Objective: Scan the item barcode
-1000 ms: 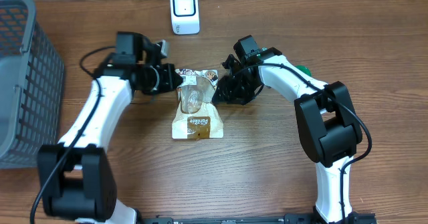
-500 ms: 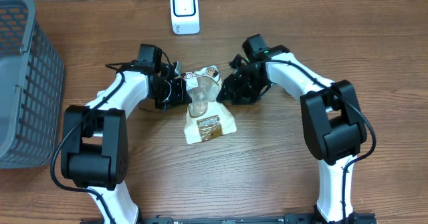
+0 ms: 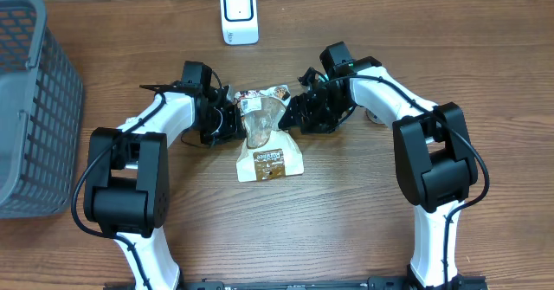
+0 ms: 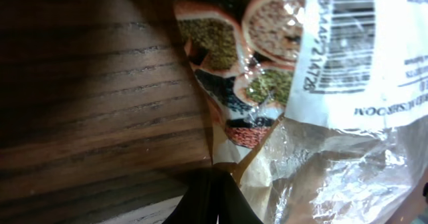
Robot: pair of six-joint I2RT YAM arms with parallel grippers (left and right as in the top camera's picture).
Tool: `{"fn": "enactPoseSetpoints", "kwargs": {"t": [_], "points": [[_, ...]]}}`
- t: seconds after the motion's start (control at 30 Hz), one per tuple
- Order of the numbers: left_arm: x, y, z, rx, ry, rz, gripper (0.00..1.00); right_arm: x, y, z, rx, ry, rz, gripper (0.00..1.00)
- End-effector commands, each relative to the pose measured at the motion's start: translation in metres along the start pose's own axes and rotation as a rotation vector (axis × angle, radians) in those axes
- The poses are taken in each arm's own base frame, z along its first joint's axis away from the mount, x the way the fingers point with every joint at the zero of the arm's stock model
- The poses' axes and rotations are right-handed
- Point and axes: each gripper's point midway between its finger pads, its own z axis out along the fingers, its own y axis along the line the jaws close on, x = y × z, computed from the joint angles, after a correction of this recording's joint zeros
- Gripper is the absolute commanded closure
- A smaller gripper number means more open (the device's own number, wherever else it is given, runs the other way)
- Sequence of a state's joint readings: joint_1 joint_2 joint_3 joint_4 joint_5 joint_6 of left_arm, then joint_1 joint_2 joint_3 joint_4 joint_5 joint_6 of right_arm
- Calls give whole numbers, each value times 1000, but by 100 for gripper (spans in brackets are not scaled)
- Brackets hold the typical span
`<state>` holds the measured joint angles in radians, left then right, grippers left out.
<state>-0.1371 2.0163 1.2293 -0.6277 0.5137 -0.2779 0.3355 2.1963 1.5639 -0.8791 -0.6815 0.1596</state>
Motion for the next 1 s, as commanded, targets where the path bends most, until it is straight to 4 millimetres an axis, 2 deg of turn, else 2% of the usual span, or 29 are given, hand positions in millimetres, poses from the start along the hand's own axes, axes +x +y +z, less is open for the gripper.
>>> {"fn": "enactPoseSetpoints", "kwargs": {"t": [0.0, 0.3, 0.4, 0.47, 0.7, 0.83, 0.97], "points": [[7, 13, 13, -30, 36, 1, 96, -1, 14, -4, -24, -20, -44, 30], [7, 14, 13, -34, 35, 1, 96, -2, 31, 20, -43, -43, -59, 32], [7, 14, 13, -34, 35, 1, 96, 3, 27, 28, -44, -38, -45, 45], [7, 14, 13, -34, 35, 0, 96, 7, 23, 32, -42, -33, -40, 58], [6, 15, 13, -41, 30, 2, 96, 6, 20, 32, -44, -42, -47, 88], [4, 20, 9, -55, 25, -9, 96, 1, 23, 30, -52, -56, -64, 96], [-4, 23, -15, -61, 35, -20, 96, -3, 35, 18, -107, -67, -131, 96]]}}
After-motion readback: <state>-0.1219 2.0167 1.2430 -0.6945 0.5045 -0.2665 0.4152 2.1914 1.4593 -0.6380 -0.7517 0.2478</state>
